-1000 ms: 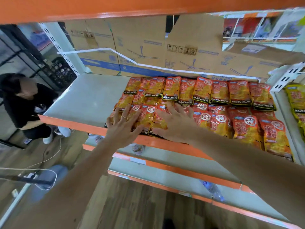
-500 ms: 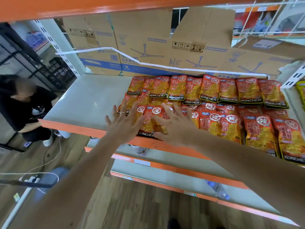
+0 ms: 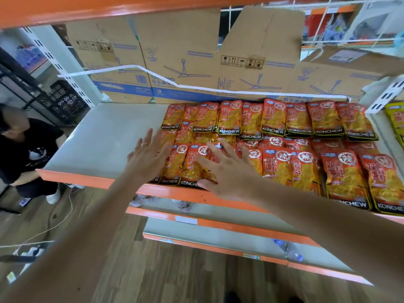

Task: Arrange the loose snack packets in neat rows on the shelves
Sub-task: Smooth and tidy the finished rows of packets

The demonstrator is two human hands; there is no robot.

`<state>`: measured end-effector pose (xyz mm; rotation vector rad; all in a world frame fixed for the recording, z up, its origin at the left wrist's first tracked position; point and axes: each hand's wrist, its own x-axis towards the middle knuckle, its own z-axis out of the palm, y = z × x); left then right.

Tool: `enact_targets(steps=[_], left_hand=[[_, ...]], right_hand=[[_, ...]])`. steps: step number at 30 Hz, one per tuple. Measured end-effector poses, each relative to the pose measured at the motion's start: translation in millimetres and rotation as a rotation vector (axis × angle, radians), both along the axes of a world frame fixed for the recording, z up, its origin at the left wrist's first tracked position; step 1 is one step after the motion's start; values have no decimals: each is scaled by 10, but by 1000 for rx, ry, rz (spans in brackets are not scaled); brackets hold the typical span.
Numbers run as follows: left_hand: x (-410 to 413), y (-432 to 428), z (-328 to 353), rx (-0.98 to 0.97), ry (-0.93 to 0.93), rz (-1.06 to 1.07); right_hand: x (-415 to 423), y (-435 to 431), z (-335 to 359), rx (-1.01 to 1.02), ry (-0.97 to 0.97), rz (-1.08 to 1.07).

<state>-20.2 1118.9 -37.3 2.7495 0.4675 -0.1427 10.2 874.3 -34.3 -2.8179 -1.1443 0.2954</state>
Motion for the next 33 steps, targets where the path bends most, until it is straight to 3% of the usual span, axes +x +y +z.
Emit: enact_targets(steps=[7,14,17,24,33], left_hand=[[820,-74,111,32,-31,27],[1156,-27,-40,-13,3,-20],[1228,16,-111,73,25,-71],[1129,-8,-144,100,-36,-72],[240,-255,-206,237,22,14]], right_hand=[[66,81,-38,19,-102,-48],[127,71,-41,-19,-172,-167],[141,84,-72,-32,-177,-210],[127,92,-64,-58,-125,-219],[-125,-217,-58,-62,-117,-151]])
